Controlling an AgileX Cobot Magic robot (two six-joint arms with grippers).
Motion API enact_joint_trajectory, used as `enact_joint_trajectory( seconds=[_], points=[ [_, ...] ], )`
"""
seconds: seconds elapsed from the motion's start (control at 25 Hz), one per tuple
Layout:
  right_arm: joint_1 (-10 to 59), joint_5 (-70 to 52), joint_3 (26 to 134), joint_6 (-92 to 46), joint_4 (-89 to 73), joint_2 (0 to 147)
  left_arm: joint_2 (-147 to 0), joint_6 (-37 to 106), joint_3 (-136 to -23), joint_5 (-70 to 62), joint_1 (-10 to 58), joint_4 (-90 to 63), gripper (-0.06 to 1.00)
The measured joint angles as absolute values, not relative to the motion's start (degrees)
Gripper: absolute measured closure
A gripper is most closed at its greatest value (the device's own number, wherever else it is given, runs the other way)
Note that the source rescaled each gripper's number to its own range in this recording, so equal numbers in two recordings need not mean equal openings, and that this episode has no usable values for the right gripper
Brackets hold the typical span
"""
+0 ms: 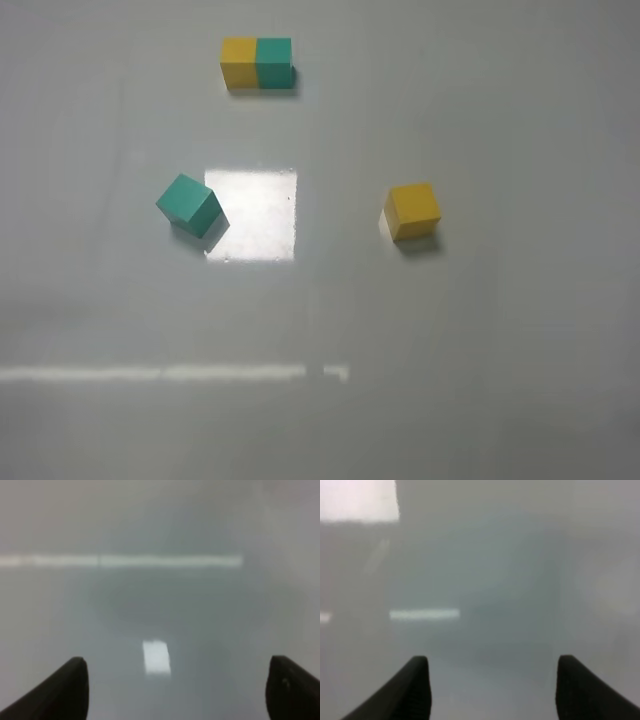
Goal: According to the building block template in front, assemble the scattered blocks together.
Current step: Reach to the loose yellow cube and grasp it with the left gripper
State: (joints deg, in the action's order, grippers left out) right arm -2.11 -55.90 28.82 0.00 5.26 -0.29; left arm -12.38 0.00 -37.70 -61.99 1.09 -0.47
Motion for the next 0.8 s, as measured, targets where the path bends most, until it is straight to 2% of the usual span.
enact_joint_trajectory(
  seconds=[0.44,0.8],
  points=[
    [-2.11,-55.90,28.82,0.00,5.26,-0.29,-31.86,1.94,-53.53,-64.03,19.86,16.01,0.23],
    [-2.11,-55.90,28.82,0.00,5.26,-0.29,-47.97,5.33,-62.80,-64.69,31.76,20.09,0.23]
  ],
)
